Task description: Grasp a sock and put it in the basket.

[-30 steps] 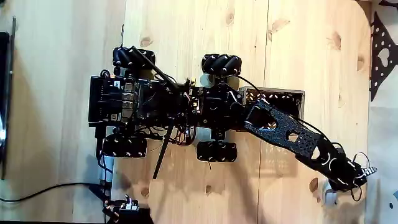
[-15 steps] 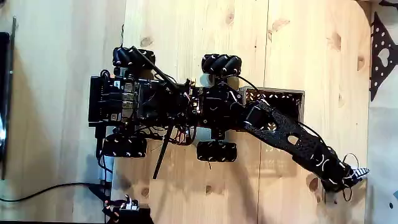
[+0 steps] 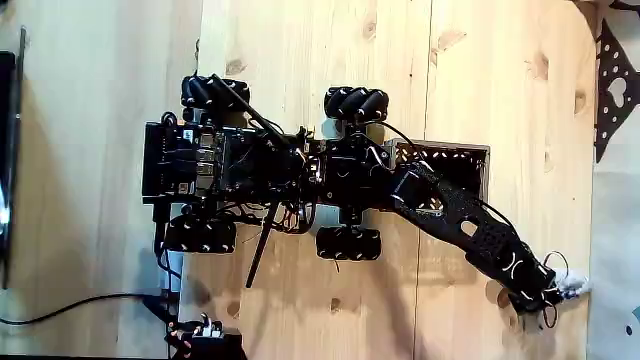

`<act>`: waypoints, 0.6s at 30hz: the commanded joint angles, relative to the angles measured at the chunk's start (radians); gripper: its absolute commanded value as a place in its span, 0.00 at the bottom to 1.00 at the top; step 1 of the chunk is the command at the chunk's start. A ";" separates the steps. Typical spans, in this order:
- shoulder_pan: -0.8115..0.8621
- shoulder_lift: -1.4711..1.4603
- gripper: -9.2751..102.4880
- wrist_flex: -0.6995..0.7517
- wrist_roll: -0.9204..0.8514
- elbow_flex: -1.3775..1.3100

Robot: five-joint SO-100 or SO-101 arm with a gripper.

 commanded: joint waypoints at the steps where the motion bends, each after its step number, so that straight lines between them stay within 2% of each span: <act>1: 0.003 0.014 0.22 -0.006 -0.008 -0.034; 7: -0.012 0.060 0.15 0.080 -0.008 -0.032; 14: -0.052 0.218 0.09 0.347 -0.008 -0.029; 18: -0.084 0.318 0.09 0.423 0.057 -0.029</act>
